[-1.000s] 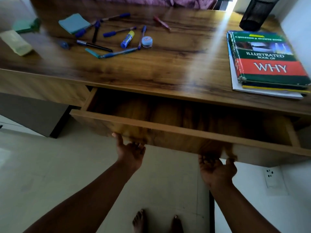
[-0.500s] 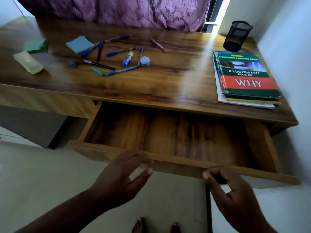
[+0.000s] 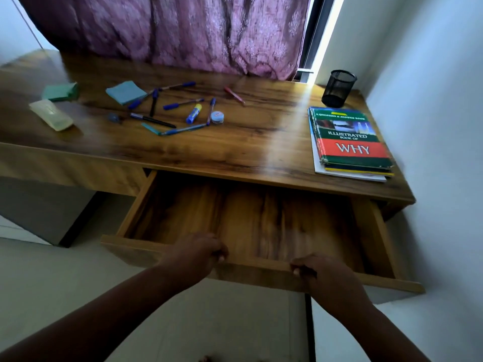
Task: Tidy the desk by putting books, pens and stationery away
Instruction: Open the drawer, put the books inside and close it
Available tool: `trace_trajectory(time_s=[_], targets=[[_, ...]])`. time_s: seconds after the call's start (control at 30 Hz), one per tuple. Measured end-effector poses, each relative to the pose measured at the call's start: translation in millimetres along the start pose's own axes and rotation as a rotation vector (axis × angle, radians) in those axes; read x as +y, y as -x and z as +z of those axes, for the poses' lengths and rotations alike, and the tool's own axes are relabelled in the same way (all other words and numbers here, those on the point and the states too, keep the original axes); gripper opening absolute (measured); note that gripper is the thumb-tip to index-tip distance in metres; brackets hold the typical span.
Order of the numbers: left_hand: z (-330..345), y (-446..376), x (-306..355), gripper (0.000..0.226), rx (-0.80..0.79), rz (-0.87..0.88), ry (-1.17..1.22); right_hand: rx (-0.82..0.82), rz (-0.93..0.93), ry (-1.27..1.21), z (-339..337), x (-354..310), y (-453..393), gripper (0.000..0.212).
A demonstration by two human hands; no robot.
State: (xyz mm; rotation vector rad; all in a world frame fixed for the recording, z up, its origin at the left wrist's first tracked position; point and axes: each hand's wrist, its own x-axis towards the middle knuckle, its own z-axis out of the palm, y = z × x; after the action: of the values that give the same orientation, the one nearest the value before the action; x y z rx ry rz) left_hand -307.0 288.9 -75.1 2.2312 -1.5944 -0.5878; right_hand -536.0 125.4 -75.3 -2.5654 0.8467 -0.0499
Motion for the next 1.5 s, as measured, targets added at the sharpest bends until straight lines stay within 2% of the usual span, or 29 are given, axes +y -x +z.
trace_trajectory(time_s=[0.17,0.3,0.4,0.53,0.63,0.7,0.8,0.83,0.93,1.0,1.1,1.2,1.33,1.4,1.5], targets=[[-9.1,3.2,7.9,0.013,-0.174,-0.105,0.053,-0.171,0.172,-0.182,-0.7,-0.7,14.9,0.016],[-13.7,11.1,12.8,0.011,-0.321,-0.124,0.049,-0.275,0.244,-0.301,-1.7,-1.5,23.9,0.026],[-14.7,16.1,15.8,0.011,-0.383,-0.128,0.058,-0.289,0.234,-0.345,3.4,4.0,30.2,0.033],[-15.8,13.2,15.7,0.005,-0.421,-0.101,0.032,-0.316,0.192,-0.364,2.9,8.5,29.9,0.026],[-17.9,3.3,13.1,0.019,-0.458,-0.111,0.035,-0.364,0.178,-0.408,-14.2,11.6,23.6,0.016],[-21.6,-12.9,13.4,0.026,-0.384,-0.142,0.066,-0.268,0.212,-0.436,-37.7,22.0,13.7,0.005],[-24.2,-57.7,20.9,0.049,-0.194,-0.193,0.128,0.038,0.26,-0.456,-82.9,49.7,-12.5,0.005],[-24.4,-76.7,28.0,0.048,-0.156,-0.207,0.227,0.137,0.292,-0.484,-98.0,60.7,-24.2,0.005],[-29.7,-143.6,56.7,0.025,-0.116,-0.257,0.615,0.357,0.374,-0.459,-136.2,91.7,-68.3,0.009],[-30.9,-193.7,78.3,0.029,-0.1,-0.327,0.87,0.425,0.419,-0.398,-154.0,111.1,-102.6,0.015],[-30.1,-254.1,103.9,0.045,-0.029,-0.446,1.1,0.453,0.513,-0.308,-165.4,135.2,-154.0,0.022],[-23.4,-300.4,123.5,0.047,-0.009,-0.455,1.12,0.419,0.593,-0.318,-161.3,160.4,-197.6,0.036],[-12.9,-345.1,138.0,0.051,0.103,-0.421,1.102,0.39,0.715,-0.412,-155.6,180.8,-224.3,0.048],[-7.9,-358.8,136.0,0.071,0.102,-0.417,1.11,0.374,0.767,-0.442,-159.7,182.6,-231.1,0.041],[11.6,-383.5,114.5,0.102,0.105,-0.499,1.094,0.352,0.786,-0.516,-162.3,183.8,-238.0,0.029]])
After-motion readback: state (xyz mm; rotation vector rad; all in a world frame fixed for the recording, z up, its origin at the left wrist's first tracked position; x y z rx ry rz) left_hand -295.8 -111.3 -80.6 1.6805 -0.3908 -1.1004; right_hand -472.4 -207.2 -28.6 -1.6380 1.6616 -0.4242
